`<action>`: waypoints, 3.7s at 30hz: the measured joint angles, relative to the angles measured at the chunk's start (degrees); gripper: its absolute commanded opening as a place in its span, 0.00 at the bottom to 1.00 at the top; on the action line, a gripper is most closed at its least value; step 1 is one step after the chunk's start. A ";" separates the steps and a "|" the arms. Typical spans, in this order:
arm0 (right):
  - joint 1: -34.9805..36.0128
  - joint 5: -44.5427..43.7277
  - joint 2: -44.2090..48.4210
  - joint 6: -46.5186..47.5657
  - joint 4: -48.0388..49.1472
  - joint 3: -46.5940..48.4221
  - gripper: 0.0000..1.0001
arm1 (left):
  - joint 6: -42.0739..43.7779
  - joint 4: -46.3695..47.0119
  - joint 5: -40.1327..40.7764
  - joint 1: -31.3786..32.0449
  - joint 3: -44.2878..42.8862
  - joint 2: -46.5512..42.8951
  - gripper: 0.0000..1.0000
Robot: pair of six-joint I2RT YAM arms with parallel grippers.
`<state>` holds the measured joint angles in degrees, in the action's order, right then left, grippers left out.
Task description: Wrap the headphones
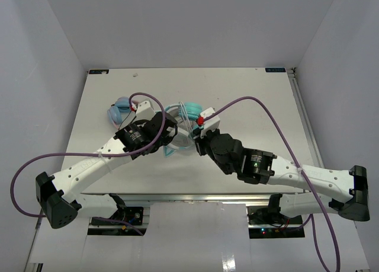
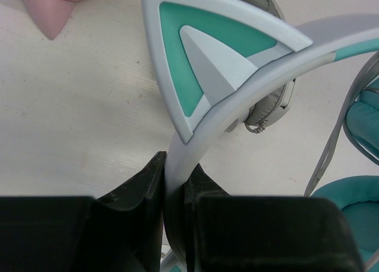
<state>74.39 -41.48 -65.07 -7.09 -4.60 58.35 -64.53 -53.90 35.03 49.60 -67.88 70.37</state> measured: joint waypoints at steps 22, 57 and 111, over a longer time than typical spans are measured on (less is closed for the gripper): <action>-0.01 -16.23 28.17 -8.09 -19.46 -4.21 0.28 | 14.41 16.16 -5.89 1.68 -8.45 20.40 0.00; -0.01 -27.89 35.47 -15.21 -24.25 -11.84 0.31 | 22.08 22.08 -10.40 8.15 -36.89 60.03 0.00; 0.00 -29.26 36.16 -16.50 -24.43 -12.41 0.34 | 21.52 28.89 -14.19 5.95 -34.13 60.20 0.82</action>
<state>74.39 -70.75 -28.92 -23.59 -29.04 45.93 -43.01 -25.01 20.84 55.55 -102.00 130.56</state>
